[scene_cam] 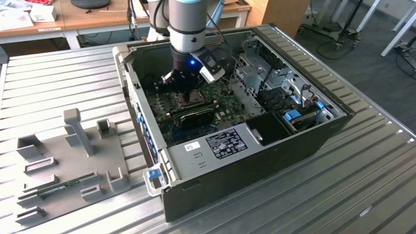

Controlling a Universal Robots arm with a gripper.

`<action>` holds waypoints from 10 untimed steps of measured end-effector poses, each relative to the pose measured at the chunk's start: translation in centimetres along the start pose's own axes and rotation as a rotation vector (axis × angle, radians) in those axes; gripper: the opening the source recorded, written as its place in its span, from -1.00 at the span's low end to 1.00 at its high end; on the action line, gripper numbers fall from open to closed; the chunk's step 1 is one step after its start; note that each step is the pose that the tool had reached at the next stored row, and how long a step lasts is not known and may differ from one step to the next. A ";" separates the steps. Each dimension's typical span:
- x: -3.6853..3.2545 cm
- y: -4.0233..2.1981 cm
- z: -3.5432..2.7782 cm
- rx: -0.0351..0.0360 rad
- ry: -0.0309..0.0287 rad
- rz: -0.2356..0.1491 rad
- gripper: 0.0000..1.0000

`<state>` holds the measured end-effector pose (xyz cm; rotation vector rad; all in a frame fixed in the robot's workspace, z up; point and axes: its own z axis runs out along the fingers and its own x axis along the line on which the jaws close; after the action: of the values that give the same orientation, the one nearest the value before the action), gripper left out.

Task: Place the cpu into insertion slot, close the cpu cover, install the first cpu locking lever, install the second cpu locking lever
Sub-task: 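Install the second cpu locking lever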

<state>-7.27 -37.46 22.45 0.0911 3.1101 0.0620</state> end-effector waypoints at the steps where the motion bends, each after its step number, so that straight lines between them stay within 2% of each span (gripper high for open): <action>1: 0.02 0.00 0.11 0.0000 0.0026 0.000 -0.79; 3: 0.04 -0.01 0.20 0.0003 0.0047 0.000 -0.79; 10: 0.03 -0.01 0.21 0.0001 0.0046 0.000 -0.79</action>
<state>-7.30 -37.46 22.23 0.0916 3.1147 0.0622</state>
